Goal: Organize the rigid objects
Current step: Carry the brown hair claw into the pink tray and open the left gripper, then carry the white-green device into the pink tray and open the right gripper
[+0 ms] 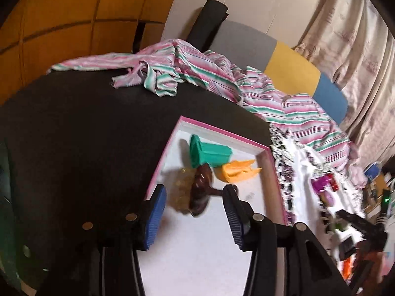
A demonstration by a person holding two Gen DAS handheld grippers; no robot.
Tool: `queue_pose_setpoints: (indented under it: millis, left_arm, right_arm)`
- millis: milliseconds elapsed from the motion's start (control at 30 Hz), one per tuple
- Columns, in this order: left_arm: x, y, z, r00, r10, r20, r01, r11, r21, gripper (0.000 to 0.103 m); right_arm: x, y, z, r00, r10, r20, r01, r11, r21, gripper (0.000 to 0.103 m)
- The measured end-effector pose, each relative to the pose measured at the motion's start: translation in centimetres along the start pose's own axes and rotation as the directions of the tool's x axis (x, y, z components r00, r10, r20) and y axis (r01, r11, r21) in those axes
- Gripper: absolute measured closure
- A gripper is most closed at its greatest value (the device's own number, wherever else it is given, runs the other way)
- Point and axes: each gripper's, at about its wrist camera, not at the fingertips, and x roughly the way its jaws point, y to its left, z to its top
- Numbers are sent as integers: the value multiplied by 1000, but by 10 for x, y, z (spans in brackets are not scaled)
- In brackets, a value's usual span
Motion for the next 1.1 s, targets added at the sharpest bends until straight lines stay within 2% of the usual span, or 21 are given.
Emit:
queue_pose_setpoints:
  millis: [167, 300, 567, 833, 967, 1100]
  left_arm:
    - [-6, -10, -9, 998, -55, -32, 55, 998, 16, 55]
    - [-9, -21, -20, 992, -101, -73, 105, 993, 62, 55]
    - [-13, -22, -35, 984, -125, -130, 138, 986, 97, 55]
    - [-20, -20, -38, 982, -136, -132, 151, 983, 107, 55]
    - [-24, -19, -39, 983, -132, -127, 148, 982, 121, 55]
    - [-26, -17, -40, 983, -133, -127, 149, 981, 127, 55]
  right_arm:
    - [-6, 3, 0, 1000, 20, 24, -20, 1000, -3, 24]
    - [-11, 9, -2, 997, 69, 33, -69, 998, -12, 24]
    - [-30, 42, -7, 985, 166, 50, -162, 984, -69, 24]
    - [-55, 125, -15, 947, 320, 26, -309, 931, -192, 24]
    - [-63, 167, -17, 925, 380, 10, -366, 898, -245, 24]
    - [-65, 203, -21, 912, 410, -14, -396, 870, -295, 24]
